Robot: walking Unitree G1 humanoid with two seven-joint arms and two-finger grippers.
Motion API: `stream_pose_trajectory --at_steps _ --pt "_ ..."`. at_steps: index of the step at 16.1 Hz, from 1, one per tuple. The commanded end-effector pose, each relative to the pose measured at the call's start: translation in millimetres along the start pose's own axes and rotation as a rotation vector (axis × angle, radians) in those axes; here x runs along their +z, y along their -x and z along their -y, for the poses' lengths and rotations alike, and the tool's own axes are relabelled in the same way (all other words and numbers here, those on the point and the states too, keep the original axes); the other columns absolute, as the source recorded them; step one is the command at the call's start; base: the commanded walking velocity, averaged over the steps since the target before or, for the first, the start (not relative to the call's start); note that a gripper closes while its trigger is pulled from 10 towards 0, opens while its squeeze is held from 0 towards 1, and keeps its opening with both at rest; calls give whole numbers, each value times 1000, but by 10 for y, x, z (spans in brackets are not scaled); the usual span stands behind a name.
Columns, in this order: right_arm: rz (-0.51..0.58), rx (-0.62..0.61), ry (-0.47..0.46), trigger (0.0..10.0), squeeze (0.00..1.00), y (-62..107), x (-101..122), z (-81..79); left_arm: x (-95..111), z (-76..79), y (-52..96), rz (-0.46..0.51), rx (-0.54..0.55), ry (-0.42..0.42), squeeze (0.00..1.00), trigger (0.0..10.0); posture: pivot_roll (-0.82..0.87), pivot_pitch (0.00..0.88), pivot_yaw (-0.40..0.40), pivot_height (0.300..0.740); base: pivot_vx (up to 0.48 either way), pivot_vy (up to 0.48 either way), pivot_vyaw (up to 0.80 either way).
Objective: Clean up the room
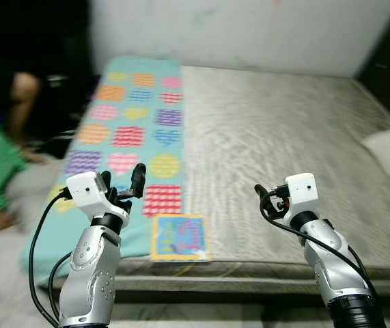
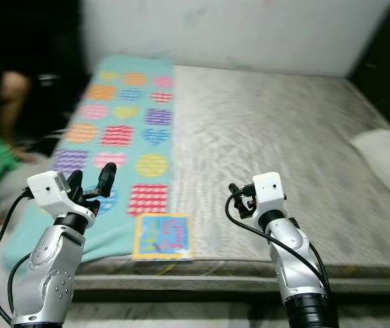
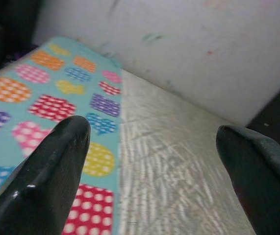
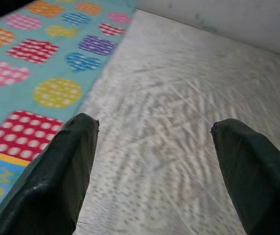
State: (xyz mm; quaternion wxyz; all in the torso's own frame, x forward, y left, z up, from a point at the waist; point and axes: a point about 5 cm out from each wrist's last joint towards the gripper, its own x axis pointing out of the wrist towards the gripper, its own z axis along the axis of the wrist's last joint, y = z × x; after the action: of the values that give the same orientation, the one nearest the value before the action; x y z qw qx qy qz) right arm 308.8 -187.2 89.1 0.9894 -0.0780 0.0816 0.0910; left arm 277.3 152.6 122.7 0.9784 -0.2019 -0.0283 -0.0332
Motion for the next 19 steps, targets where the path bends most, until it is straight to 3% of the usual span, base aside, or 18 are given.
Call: stream_pose_trajectory --at_steps 1,9,19 --pt "10 -18 0 10000 0 6 16 56 31 42 -3 15 -22 0 0 10000 -60 0 -64 740 270 0 0" --pt "7 -23 3 10000 0 8 -1 60 31 33 -6 9 -23 -6 0 10000 -59 0 -63 740 267 0 0" --pt "-1 -29 11 10000 0 5 -21 76 10 27 -17 -2 -18 -5 0 10000 -62 0 -63 740 0 0 -80"
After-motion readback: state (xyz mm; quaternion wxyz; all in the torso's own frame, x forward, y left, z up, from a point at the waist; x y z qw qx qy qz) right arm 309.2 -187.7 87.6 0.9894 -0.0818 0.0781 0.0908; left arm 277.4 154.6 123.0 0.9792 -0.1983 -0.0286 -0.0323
